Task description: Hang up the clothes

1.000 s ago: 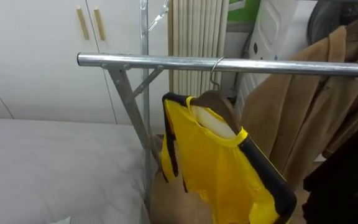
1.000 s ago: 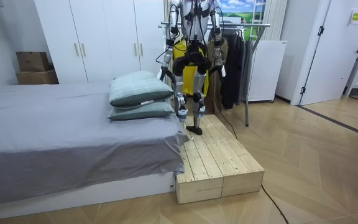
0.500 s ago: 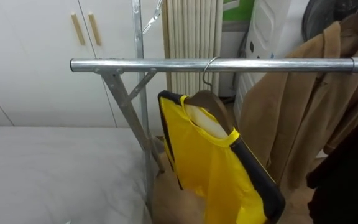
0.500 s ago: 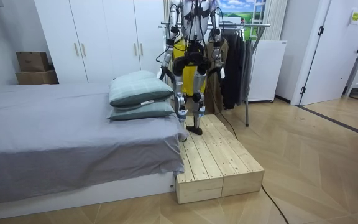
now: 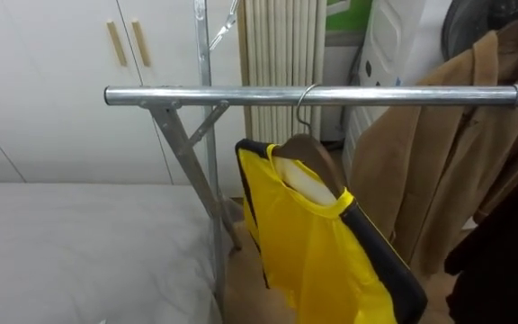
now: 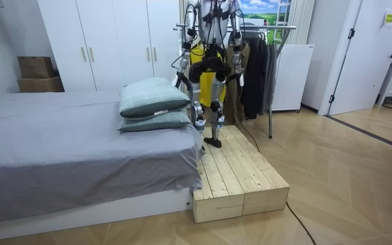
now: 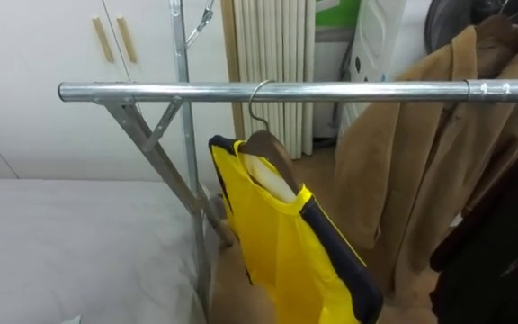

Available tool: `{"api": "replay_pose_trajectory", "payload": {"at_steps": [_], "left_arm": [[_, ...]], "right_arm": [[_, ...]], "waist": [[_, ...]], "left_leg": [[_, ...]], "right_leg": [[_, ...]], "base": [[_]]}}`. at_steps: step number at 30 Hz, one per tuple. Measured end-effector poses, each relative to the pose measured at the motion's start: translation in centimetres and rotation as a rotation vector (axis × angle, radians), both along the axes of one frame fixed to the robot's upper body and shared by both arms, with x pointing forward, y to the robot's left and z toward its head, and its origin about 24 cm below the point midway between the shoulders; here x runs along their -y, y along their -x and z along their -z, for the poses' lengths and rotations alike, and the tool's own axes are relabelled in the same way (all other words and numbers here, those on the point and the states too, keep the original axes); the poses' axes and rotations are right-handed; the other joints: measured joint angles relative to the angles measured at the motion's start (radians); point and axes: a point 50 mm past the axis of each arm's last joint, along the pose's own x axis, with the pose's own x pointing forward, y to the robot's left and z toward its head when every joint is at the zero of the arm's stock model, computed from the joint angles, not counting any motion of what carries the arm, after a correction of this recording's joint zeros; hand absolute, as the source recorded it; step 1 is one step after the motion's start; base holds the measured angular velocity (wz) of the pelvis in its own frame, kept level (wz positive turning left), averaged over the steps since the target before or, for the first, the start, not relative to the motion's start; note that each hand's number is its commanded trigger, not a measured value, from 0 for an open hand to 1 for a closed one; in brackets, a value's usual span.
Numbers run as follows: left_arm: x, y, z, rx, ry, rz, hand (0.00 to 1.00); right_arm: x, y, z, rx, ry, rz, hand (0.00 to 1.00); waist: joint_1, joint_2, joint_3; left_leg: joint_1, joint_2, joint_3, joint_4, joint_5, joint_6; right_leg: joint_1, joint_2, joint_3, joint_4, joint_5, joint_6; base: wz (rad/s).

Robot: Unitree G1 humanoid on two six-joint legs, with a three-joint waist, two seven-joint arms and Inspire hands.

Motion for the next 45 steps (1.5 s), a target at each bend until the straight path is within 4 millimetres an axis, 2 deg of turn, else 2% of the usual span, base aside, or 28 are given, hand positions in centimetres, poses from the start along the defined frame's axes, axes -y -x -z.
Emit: {"api": "replay_pose_trajectory", "payload": {"at_steps": [6, 8, 9, 12, 14, 15, 17, 18, 19, 20, 22, 24, 25, 26, 27, 28, 29, 31, 33, 34, 35, 37, 39, 40, 42, 43, 44, 45], "left_arm": [[0.1, -0.4, 0.0, 0.034, -0.001, 0.010, 0.00], [0.1, -0.5, -0.1, 0.052, -0.003, 0.010, 0.00], [0.1, -0.6, -0.1, 0.058, -0.004, 0.011, 0.00], [0.0, -0.6, -0.1, 0.076, -0.007, 0.006, 0.00], [0.1, -1.1, -0.2, 0.099, -0.005, 0.010, 0.00], [0.0, -1.2, -0.2, 0.102, -0.006, 0.009, 0.00], [-0.2, -0.9, -0.2, 0.103, -0.003, -0.012, 0.00], [-0.3, -0.7, -0.2, 0.101, -0.001, -0.021, 0.00], [-0.4, -0.3, -0.3, 0.094, -0.002, -0.037, 0.00], [-0.6, 0.0, -0.3, 0.092, -0.007, -0.049, 0.00], [-0.8, 0.0, -0.4, 0.100, -0.013, -0.050, 0.00], [-1.2, 0.4, -0.6, 0.102, -0.009, -0.055, 0.00], [-1.2, 0.4, -0.6, 0.102, -0.007, -0.057, 0.00], [-1.0, 0.2, -0.5, 0.108, 0.008, -0.059, 0.00], [-0.9, 0.0, -0.5, 0.115, 0.012, -0.069, 0.00], [-1.2, -0.7, -0.5, 0.137, 0.004, -0.090, 0.00], [-1.5, -0.8, -0.5, 0.135, -0.001, -0.105, 0.00], [-1.1, -1.1, -0.5, 0.149, 0.012, -0.114, 0.00], [-1.4, -0.9, -0.5, 0.151, 0.002, -0.136, 0.00], [-1.5, -1.2, -0.6, 0.158, -0.002, -0.132, 0.00], [-1.6, -1.3, -0.6, 0.158, -0.004, -0.125, 0.00], [-1.6, -1.2, -0.6, 0.153, -0.002, -0.117, 0.00], [-1.5, -1.3, -0.6, 0.154, 0.001, -0.111, 0.00], [-1.4, -1.5, -0.5, 0.156, 0.003, -0.099, 0.00], [-1.2, -1.7, -0.5, 0.150, 0.009, -0.078, 0.00], [-1.1, -1.9, -0.4, 0.147, 0.015, -0.069, 0.00], [-1.0, -2.5, -0.4, 0.157, 0.022, -0.061, 0.00], [-1.1, -2.7, -0.4, 0.161, 0.021, -0.059, 0.00]], "right_arm": [[0.0, -1.4, 0.0, 0.023, 0.001, -0.036, 0.00], [0.1, -1.4, 0.0, 0.019, 0.003, -0.043, 0.00], [0.1, -1.4, 0.0, 0.017, 0.004, -0.044, 0.00], [0.3, -1.5, 0.0, 0.007, 0.010, -0.064, 0.00], [0.8, -1.8, -0.1, 0.002, 0.027, -0.101, 0.00], [0.9, -1.9, -0.2, 0.005, 0.030, -0.110, 0.00], [1.3, -2.2, -0.3, 0.009, 0.037, -0.118, 0.00], [1.4, -2.2, -0.3, 0.011, 0.038, -0.119, 0.00], [1.5, -2.5, -0.3, 0.017, 0.040, -0.122, 0.00], [1.5, -2.7, -0.4, 0.022, 0.042, -0.121, 0.00], [1.6, -2.6, -0.4, 0.014, 0.039, -0.116, 0.00], [1.4, -2.4, -0.3, 0.001, 0.032, -0.116, 0.00], [1.5, -2.4, -0.3, 0.000, 0.034, -0.118, 0.00], [1.9, -2.5, -0.4, 0.005, 0.043, -0.116, 0.00], [2.1, -2.9, -0.5, 0.017, 0.050, -0.118, 0.00], [2.8, -3.7, -0.8, 0.040, 0.067, -0.123, 0.00], [3.1, -4.1, -0.9, 0.044, 0.071, -0.138, 0.00], [3.2, -3.2, -0.8, 0.014, 0.062, -0.129, 0.00], [2.8, -3.0, -0.6, 0.006, 0.047, -0.128, 0.00], [2.5, -2.8, -0.5, 0.002, 0.037, -0.126, 0.00], [2.5, -2.7, -0.5, 0.000, 0.035, -0.125, 0.00], [2.5, -2.7, -0.5, -0.008, 0.041, -0.137, 0.00], [2.7, -2.2, -0.5, -0.021, 0.048, -0.144, 0.00], [2.7, -1.9, -0.5, -0.029, 0.051, -0.151, 0.00], [2.7, -1.5, -0.5, -0.035, 0.048, -0.135, 0.00], [2.6, -1.1, -0.4, -0.044, 0.042, -0.121, 0.00], [2.3, -0.7, -0.3, -0.051, 0.032, -0.113, 0.00], [2.0, -0.7, -0.2, -0.049, 0.023, -0.110, 0.00]], "waist": [[0.013, 0.007, -0.0057], [0.018, 0.010, -0.0123], [0.020, 0.010, -0.0128], [0.023, 0.005, -0.0128], [0.024, 0.001, -0.0151], [0.023, 0.002, -0.0147], [0.021, 0.000, -0.0134], [0.022, 0.000, -0.0132], [0.023, -0.001, -0.0130], [0.020, -0.005, -0.0136], [0.017, -0.019, -0.0135], [0.030, -0.038, -0.0154], [0.033, -0.025, -0.0234], [0.026, 0.016, -0.0166], [0.021, 0.014, -0.0066], [0.026, -0.021, 0.0089], [0.034, -0.020, 0.0090], [0.028, 0.012, -0.0071], [0.029, 0.002, -0.0063], [0.025, -0.009, -0.0116], [0.025, -0.012, -0.0133], [0.040, -0.025, -0.0179], [0.033, -0.028, -0.0178], [0.023, -0.028, -0.0193], [0.016, -0.028, -0.0182], [0.014, -0.028, -0.0176], [0.015, -0.018, -0.0134], [0.012, -0.018, -0.0132]], "left_leg": [[-0.018, -0.006, -0.013, 0.022, 0.000, 0.000], [-0.035, -0.008, -0.014, 0.046, 0.000, 0.000], [-0.036, -0.008, -0.014, 0.047, 0.000, -0.001], [-0.053, -0.001, 0.003, 0.077, -0.001, -0.002], [-0.078, 0.013, 0.062, 0.119, -0.002, -0.004], [-0.087, 0.018, 0.089, 0.136, -0.003, -0.006], [-0.103, 0.040, 0.164, 0.190, -0.014, -0.005], [-0.105, 0.047, 0.179, 0.205, -0.020, -0.006], [-0.107, 0.066, 0.207, 0.238, -0.038, -0.006], [-0.106, 0.072, 0.233, 0.248, -0.052, -0.003], [-0.091, 0.065, 0.253, 0.223, -0.059, 0.006], [-0.065, 0.050, 0.265, 0.166, -0.068, 0.019], [-0.066, 0.065, 0.256, 0.146, -0.068, 0.021], [-0.067, 0.116, 0.245, 0.149, -0.038, 0.008], [-0.077, 0.120, 0.243, 0.174, -0.021, -0.020], [-0.124, 0.101, 0.237, 0.282, -0.073, -0.033], [-0.179, 0.119, 0.247, 0.417, -0.138, -0.038], [-0.178, 0.137, 0.249, 0.431, -0.145, -0.034], [-0.137, 0.107, 0.252, 0.365, -0.148, -0.024], [-0.118, 0.081, 0.251, 0.311, -0.148, -0.023], [-0.110, 0.075, 0.250, 0.290, -0.147, -0.022], [-0.104, 0.049, 0.229, 0.234, -0.115, 0.005], [-0.104, 0.037, 0.195, 0.216, -0.089, 0.011], [-0.102, 0.022, 0.171, 0.193, -0.075, 0.025], [-0.090, -0.005, 0.118, 0.144, -0.045, 0.047], [-0.070, -0.025, 0.065, 0.114, -0.028, 0.060], [-0.056, -0.032, 0.009, 0.099, -0.022, 0.068], [-0.056, -0.033, -0.013, 0.100, -0.020, 0.071]], "right_leg": [[-0.004, -0.023, -0.088, 0.020, -0.022, -0.019], [0.001, -0.038, -0.139, 0.025, -0.033, -0.028], [0.003, -0.040, -0.150, 0.026, -0.035, -0.031], [0.017, -0.060, -0.234, 0.027, -0.051, -0.044], [0.023, -0.080, -0.312, 0.028, -0.065, -0.051], [0.022, -0.085, -0.333, 0.032, -0.072, -0.052], [0.037, -0.098, -0.403, 0.038, -0.099, -0.045], [0.041, -0.098, -0.420, 0.038, -0.103, -0.043], [0.045, -0.098, -0.451, 0.037, -0.114, -0.035], [0.047, -0.098, -0.483, 0.038, -0.130, -0.006], [0.049, -0.102, -0.523, 0.036, -0.143, 0.020], [0.055, -0.110, -0.571, 0.033, -0.150, 0.059], [0.056, -0.114, -0.619, 0.045, -0.139, 0.162], [0.009, -0.131, -0.684, 0.134, -0.155, 0.182], [-0.020, -0.201, -0.735, 0.227, -0.191, 0.081], [-0.114, -0.365, -0.693, 0.402, -0.293, 0.071], [-0.151, -0.393, -0.696, 0.480, -0.339, 0.123], [-0.094, -0.380, -0.748, 0.424, -0.328, 0.114], [-0.035, -0.377, -0.792, 0.350, -0.304, 0.121], [-0.013, -0.377, -0.826, 0.316, -0.294, 0.125], [-0.005, -0.376, -0.842, 0.302, -0.290, 0.127], [0.024, -0.376, -0.887, 0.262, -0.268, 0.157], [0.062, -0.378, -0.939, 0.229, -0.240, 0.144], [0.084, -0.380, -0.957, 0.218, -0.215, 0.125], [0.107, -0.387, -0.931, 0.205, -0.186, 0.135], [0.103, -0.381, -0.867, 0.225, -0.171, 0.146], [0.087, -0.348, -0.750, 0.201, -0.173, 0.148], [0.084, -0.324, -0.692, 0.158, -0.172, 0.147]], "base": [[0.42], [0.68], [0.75], [0.88], [1.01], [1.04], [0.96], [0.81], [0.87], [0.93], [0.97], [0.80], [0.69], [0.78], [0.66], [0.52], [0.46], [0.61], [0.65], [0.69], [0.78], [0.65], [0.90], [1.19], [1.16], [1.10], [1.12], [1.12]]}}
